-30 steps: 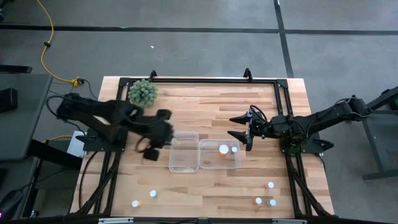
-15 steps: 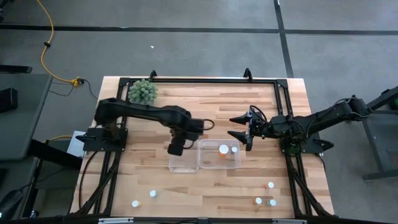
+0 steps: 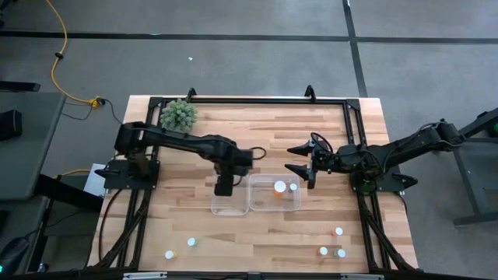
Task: Pick and place medicine bottles into bin by pill shape (circle, oval)
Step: Put the top yellow pill bottle into the left transparent bin, then put the red pill bottle into the left transparent bin
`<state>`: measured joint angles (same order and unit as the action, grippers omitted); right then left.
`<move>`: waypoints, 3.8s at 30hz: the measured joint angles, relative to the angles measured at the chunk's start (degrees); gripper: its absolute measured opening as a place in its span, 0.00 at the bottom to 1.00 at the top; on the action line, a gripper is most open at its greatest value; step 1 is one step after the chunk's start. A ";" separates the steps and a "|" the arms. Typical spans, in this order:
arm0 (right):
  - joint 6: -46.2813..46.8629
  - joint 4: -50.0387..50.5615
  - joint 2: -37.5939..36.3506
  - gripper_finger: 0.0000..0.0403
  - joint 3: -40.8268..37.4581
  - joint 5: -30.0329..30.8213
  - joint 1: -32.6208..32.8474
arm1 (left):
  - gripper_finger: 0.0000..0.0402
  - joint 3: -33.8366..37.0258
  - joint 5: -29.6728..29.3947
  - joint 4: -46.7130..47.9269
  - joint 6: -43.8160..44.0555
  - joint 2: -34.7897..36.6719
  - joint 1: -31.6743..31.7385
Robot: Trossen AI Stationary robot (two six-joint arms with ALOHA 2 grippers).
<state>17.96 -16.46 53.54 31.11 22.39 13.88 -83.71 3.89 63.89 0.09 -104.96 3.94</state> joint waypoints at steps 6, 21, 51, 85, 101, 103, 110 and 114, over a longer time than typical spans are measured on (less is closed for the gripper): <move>0.20 0.66 0.04 0.73 0.00 0.86 0.00 | 0.28 8.64 -0.23 -3.16 -0.88 3.28 0.19; 0.18 1.20 0.07 0.73 0.00 1.23 0.01 | 0.28 9.87 -6.27 -7.25 -5.60 2.52 0.23; 0.06 1.20 0.07 0.73 0.00 1.34 0.00 | 0.51 6.21 -4.75 -5.90 -5.23 2.81 0.23; 0.05 0.61 0.09 0.73 0.00 1.27 0.01 | 0.50 51.87 -22.72 -79.22 16.87 61.38 -10.87; 4.41 0.29 0.09 0.73 0.90 0.94 0.01 | 0.50 60.33 -24.05 -84.75 19.28 65.62 -11.64; 5.48 5.41 0.13 0.73 4.22 -0.82 0.46 | 0.50 60.33 -23.77 -84.75 19.28 65.62 -11.64; 11.79 43.46 4.97 0.73 21.80 -5.75 5.68 | 0.50 60.33 -23.72 -84.68 19.28 65.62 -11.64; 23.01 60.62 8.84 0.73 27.46 -12.94 10.93 | 0.50 60.33 -23.74 -84.66 19.26 65.62 -11.64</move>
<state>40.97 44.16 62.38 58.57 9.45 24.80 -23.38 -19.85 -20.78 19.35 -39.33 -7.70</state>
